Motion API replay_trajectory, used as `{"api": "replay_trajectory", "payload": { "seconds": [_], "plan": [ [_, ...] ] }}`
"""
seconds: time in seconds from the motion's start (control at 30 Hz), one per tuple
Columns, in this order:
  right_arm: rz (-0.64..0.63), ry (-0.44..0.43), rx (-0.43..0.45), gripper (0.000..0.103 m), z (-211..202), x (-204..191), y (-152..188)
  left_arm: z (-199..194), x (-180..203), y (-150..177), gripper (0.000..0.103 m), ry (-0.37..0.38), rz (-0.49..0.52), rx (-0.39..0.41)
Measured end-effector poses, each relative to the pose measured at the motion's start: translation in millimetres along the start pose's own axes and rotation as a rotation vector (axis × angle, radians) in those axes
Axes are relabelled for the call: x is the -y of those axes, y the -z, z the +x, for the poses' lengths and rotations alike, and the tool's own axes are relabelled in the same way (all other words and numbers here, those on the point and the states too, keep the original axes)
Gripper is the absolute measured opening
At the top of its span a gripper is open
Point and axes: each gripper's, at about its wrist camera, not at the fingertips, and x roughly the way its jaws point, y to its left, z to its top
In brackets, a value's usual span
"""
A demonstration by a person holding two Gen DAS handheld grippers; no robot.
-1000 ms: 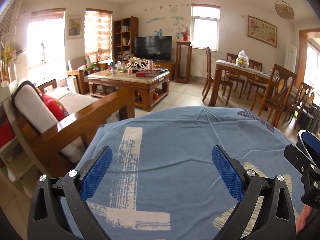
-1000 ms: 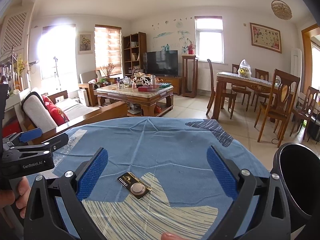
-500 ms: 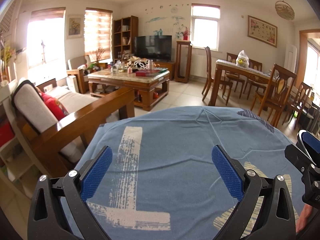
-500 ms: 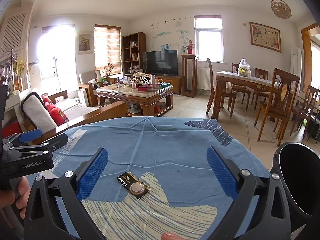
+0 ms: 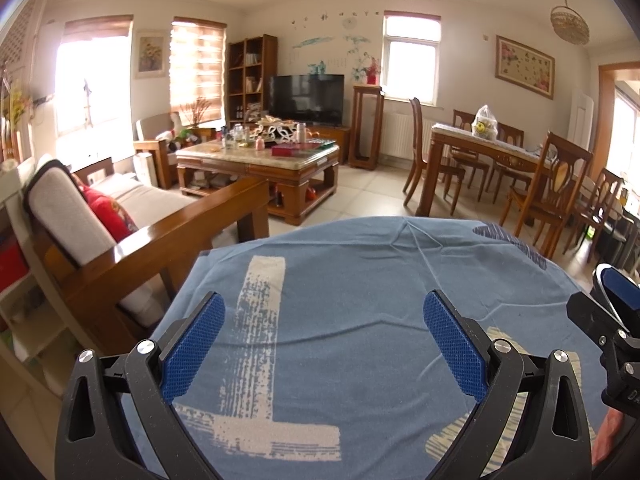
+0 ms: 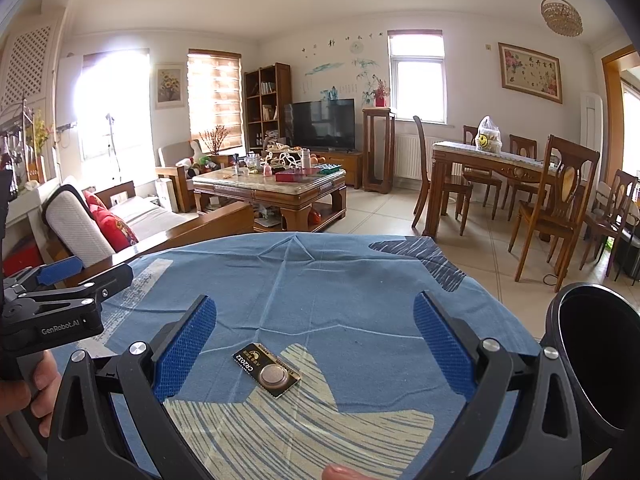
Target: Collect trash
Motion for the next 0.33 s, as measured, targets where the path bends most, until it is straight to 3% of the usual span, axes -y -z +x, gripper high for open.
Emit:
{"api": "replay_trajectory", "payload": {
  "seconds": [0.33],
  "plan": [
    [0.000, 0.000, -0.001, 0.098, -0.6, 0.3, -1.0, -3.7, 2.4, 1.4, 0.098, 0.015, -0.003, 0.001]
  ]
}}
